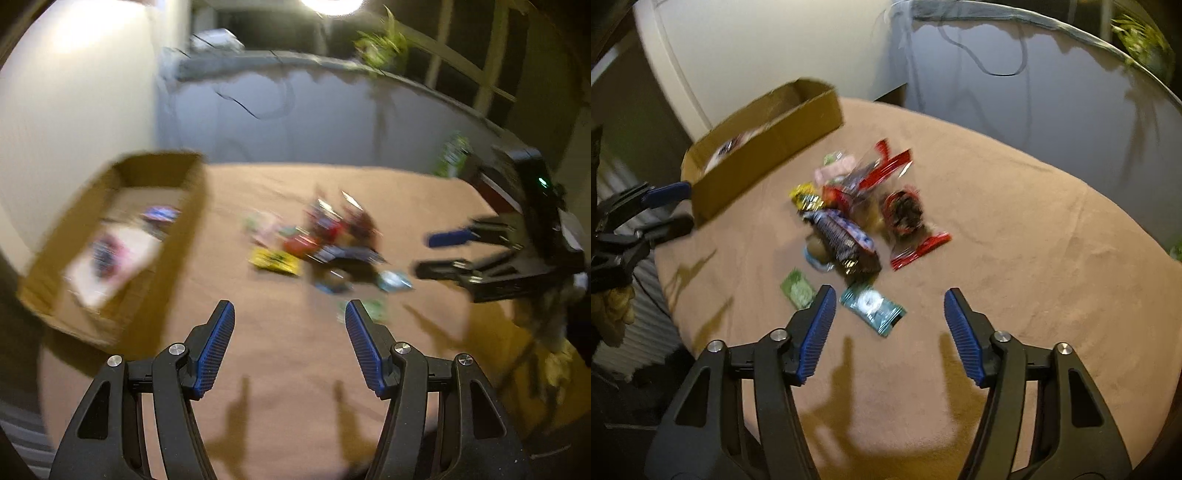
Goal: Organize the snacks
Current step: 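Grasp the green mint pack with the left gripper while the right grasps the green candy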
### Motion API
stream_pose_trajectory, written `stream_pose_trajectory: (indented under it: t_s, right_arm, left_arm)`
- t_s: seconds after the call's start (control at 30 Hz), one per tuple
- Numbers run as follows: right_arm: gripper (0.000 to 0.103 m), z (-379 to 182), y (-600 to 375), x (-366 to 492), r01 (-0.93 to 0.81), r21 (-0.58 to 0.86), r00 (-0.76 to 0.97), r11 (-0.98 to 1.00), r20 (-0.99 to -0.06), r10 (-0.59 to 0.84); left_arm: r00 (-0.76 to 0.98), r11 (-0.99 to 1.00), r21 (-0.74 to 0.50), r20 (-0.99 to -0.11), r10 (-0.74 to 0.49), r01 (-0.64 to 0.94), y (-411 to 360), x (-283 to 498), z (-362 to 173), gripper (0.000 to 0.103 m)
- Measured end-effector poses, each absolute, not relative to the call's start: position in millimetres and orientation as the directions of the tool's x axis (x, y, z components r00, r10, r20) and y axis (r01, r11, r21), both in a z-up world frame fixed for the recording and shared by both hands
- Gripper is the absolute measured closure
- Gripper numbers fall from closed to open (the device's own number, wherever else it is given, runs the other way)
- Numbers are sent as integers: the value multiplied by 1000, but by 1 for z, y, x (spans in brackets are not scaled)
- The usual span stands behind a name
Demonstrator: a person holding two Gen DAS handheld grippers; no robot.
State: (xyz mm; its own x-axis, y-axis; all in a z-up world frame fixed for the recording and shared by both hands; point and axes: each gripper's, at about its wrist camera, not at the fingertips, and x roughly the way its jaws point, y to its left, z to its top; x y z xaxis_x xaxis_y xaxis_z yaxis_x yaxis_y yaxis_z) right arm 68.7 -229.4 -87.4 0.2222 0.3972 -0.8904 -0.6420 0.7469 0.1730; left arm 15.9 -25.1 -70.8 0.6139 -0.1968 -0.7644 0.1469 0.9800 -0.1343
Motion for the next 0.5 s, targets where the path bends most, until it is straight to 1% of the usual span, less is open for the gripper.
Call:
stream_pose_trajectory:
  t_s: [0.03, 0.1, 0.17, 0.23, 0.3, 0.5]
  right_arm:
    - [45, -90, -226, 66, -667, 165, 208, 726, -895, 395]
    - [52, -95, -220, 63, -701, 153, 190, 697, -902, 389]
    - [55, -102, -214, 59, -729, 153, 161, 667, -909, 384]
    - [57, -106, -210, 57, -755, 149, 139, 638, -915, 378]
    - [58, -109, -206, 56, -779, 135, 131, 612, -920, 369]
    - [60, -115, -203, 63, -808, 126, 111, 576, -927, 357]
  left_arm:
    - [603, 977, -136, -771, -207, 161, -33, 17, -75, 42]
    - [582, 972, -148, -781, -229, 185, -46, 18, -82, 42]
    - [557, 963, -170, -789, -259, 208, -59, 20, -91, 44]
    - [540, 961, -180, -798, -267, 210, -68, 25, -99, 48]
    - [527, 959, -190, -804, -274, 209, -71, 30, -103, 49]
    - [510, 962, -166, -821, -256, 217, -84, 44, -115, 49]
